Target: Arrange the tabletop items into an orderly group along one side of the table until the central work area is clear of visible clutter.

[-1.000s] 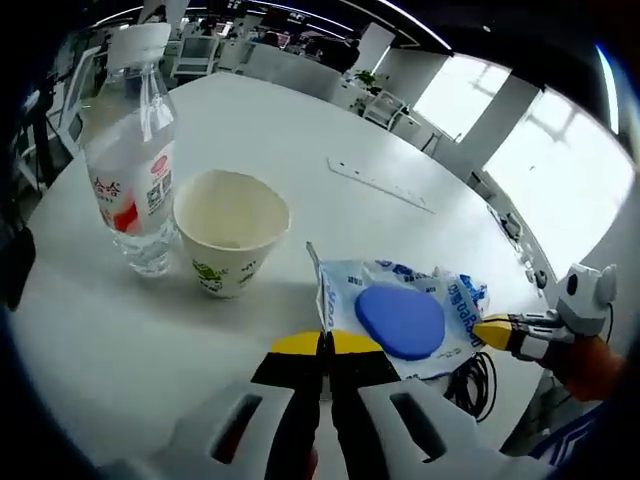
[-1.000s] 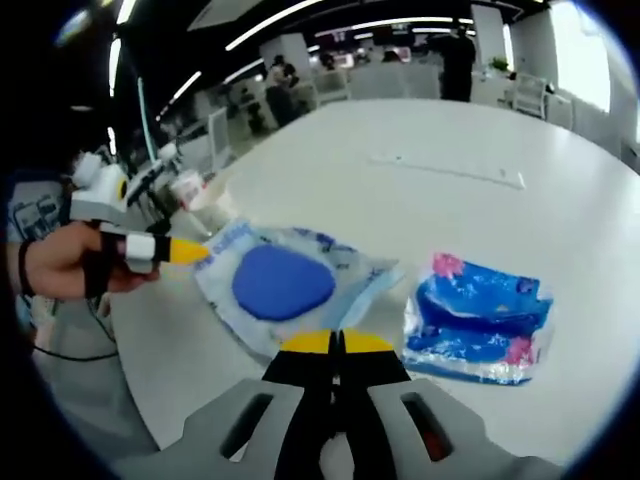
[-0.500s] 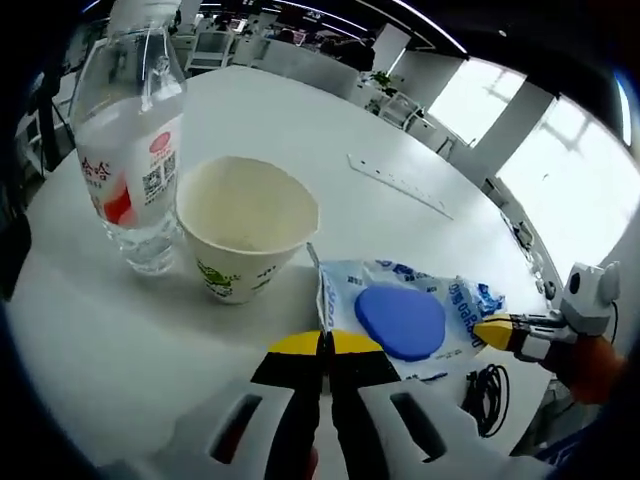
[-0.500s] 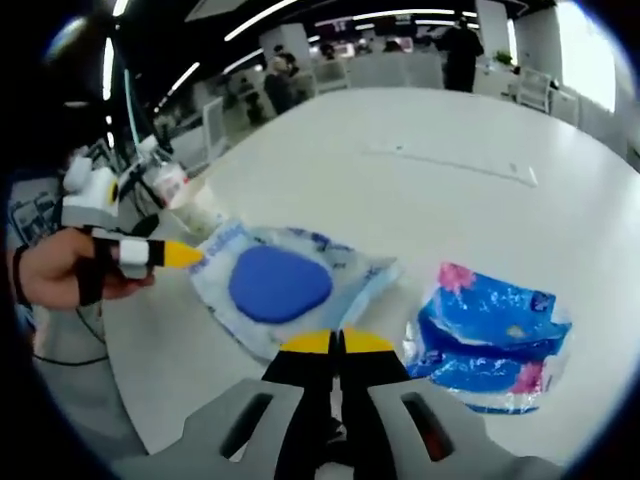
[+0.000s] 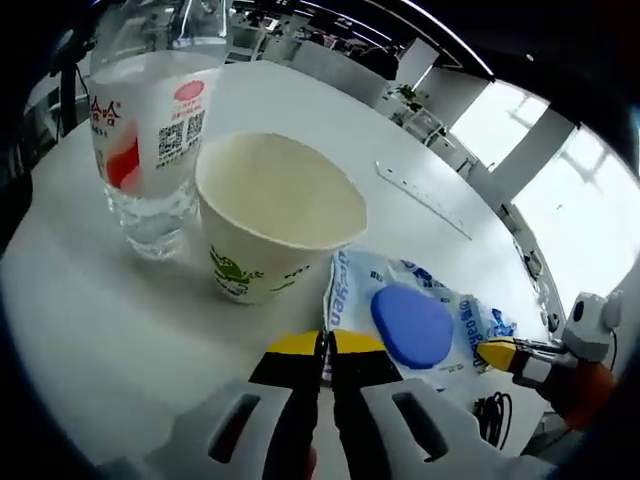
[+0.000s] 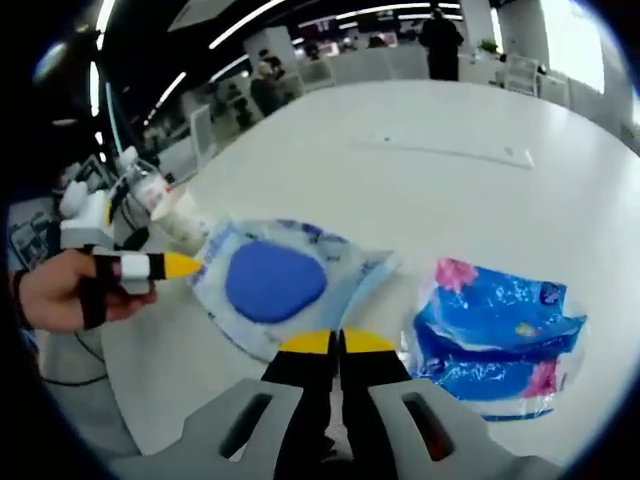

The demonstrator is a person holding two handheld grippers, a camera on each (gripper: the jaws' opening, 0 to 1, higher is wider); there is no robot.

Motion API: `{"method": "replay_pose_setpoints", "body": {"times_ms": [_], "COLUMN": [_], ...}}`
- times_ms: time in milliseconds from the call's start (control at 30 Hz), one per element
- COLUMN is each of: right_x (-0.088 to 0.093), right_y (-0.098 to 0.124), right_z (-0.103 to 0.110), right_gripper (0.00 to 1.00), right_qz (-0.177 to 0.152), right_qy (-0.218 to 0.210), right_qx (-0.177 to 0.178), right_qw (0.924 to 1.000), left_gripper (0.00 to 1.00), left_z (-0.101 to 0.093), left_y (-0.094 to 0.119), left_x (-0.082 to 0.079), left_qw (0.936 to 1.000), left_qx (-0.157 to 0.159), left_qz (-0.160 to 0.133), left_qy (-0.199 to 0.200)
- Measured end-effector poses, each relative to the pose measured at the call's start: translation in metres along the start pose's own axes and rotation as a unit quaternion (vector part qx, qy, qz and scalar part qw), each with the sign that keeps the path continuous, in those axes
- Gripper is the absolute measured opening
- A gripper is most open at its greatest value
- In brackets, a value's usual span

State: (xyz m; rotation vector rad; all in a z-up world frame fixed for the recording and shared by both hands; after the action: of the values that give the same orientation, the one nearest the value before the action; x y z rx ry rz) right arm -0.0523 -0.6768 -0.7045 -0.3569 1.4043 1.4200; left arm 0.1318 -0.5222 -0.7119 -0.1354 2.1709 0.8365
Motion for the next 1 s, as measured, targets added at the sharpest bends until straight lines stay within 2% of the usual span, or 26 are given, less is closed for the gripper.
{"method": "replay_pose_setpoints", "body": {"times_ms": [233, 400, 500, 633, 1000], "right_x": [-0.003, -0.001, -0.001, -0.002, -0.004], "right_y": [-0.003, 0.003, 0.006, 0.010, 0.029], "right_z": [0.003, 0.008, 0.010, 0.012, 0.014], "right_gripper": [0.00, 0.02, 0.03, 0.08, 0.08], "right_qz": [-0.004, -0.008, -0.012, -0.011, -0.025], "right_qy": [-0.006, -0.008, -0.005, -0.002, 0.014], "right_qx": [-0.005, 0.000, 0.004, 0.004, 0.000], "right_qw": [1.0000, 0.9999, 0.9999, 0.9999, 0.9996], "left_gripper": [0.00, 0.06, 0.10, 0.10, 0.09], "left_z": [0.004, 0.006, 0.009, 0.011, 0.018], "left_y": [-0.001, 0.001, 0.005, 0.013, 0.041], "left_x": [-0.004, -0.004, -0.002, 0.001, 0.005], "left_qw": [1.0000, 1.0000, 0.9993, 0.9995, 0.9998], "left_qx": [-0.005, 0.000, 0.001, 0.004, 0.017], "left_qz": [-0.007, -0.004, -0.009, -0.009, -0.012], "left_qy": [0.004, 0.006, 0.035, 0.029, 0.008]}}
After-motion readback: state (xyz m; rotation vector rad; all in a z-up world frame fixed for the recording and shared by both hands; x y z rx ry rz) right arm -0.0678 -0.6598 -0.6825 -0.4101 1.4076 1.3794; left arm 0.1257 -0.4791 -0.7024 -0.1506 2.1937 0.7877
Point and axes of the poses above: the point that each gripper's makers call its tool centre point, and the gripper's own axes: y roughly backward along the fingers, z roughly to its left, x roughly out of its underside, the point moved 7 cm from there along y, roughly backward along the fingers, and after that the axes turned 14 degrees about -z, right-handed, at the moved point
